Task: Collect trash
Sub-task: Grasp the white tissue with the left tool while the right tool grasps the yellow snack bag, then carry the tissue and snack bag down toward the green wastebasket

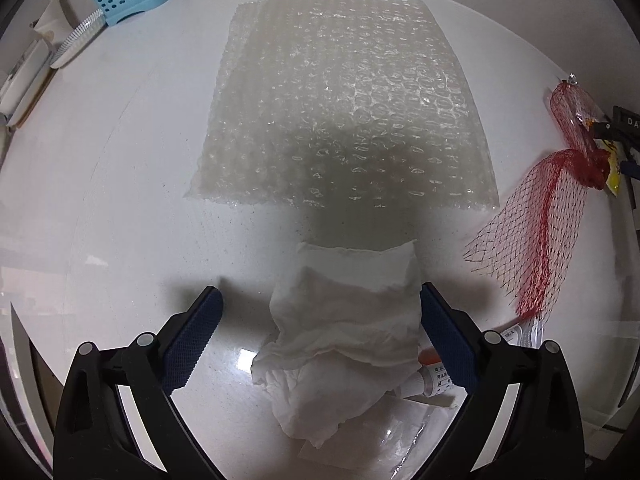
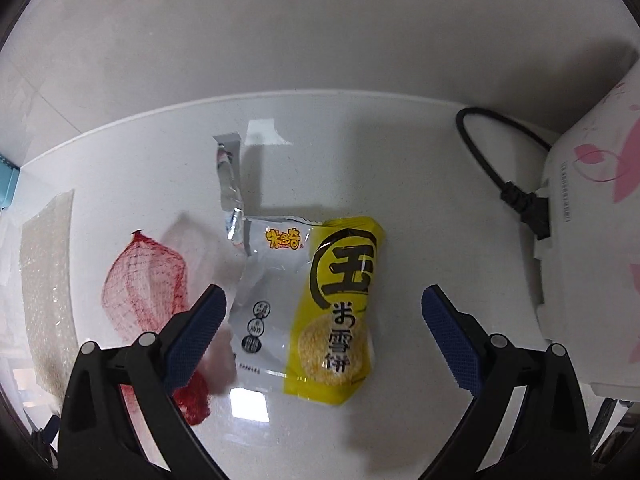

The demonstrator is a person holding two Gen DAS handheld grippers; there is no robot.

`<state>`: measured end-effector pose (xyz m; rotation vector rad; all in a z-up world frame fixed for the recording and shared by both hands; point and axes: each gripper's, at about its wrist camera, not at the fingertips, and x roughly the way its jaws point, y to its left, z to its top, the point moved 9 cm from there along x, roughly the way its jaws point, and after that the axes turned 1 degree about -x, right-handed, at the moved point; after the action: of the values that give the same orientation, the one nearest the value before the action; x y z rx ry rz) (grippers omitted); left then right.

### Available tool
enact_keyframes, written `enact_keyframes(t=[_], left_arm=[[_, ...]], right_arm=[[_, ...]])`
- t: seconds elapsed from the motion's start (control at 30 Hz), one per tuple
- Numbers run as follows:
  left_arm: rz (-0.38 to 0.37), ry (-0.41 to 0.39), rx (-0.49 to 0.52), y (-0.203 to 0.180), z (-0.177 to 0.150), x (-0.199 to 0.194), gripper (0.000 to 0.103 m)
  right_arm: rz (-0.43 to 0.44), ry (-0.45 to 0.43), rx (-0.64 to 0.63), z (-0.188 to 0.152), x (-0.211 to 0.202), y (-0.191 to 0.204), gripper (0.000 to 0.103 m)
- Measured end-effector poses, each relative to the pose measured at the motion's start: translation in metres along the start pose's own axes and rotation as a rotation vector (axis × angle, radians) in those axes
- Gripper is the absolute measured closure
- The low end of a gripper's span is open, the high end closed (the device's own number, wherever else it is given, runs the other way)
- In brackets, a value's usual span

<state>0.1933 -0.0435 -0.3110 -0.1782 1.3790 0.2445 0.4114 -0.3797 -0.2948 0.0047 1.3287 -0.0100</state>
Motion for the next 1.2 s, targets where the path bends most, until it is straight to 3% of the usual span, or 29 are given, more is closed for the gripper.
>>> enact_keyframes(t=[0.33, 0.47, 0.5, 0.67, 0.73, 0.93, 1.2], left_arm=[[0.003, 0.047, 0.013, -0.019, 0.000, -0.011, 0.047], [0.008, 0.048, 0.007, -0.027, 0.000, -0.016, 0.081], [0.008, 0.047, 0.003, -0.026, 0.001, -0.017, 0.088], [0.006, 0.019, -0.004, -0.022, 0.002, -0.022, 0.094], [0.007, 0.010, -0.007, -0.022, 0.002, -0.024, 0.094], [0.005, -0.021, -0.028, -0.017, 0.006, -0.034, 0.095], [-0.015, -0.107, -0.075, -0.007, 0.019, -0.060, 0.095]], right_arm=[[0.001, 0.029, -0.005, 0.011, 0.017, 0.007, 0.021], [-0.003, 0.023, -0.008, 0.020, 0.014, 0.017, 0.031], [-0.002, 0.023, -0.008, 0.022, 0.013, 0.018, 0.038], [0.012, 0.033, 0.009, 0.027, 0.009, 0.008, 0.067], [0.034, 0.040, 0.012, 0.029, 0.008, 0.007, 0.083], [0.040, 0.009, 0.015, 0.030, 0.001, 0.003, 0.095], [0.050, -0.061, 0.023, 0.026, -0.023, 0.000, 0.097]])
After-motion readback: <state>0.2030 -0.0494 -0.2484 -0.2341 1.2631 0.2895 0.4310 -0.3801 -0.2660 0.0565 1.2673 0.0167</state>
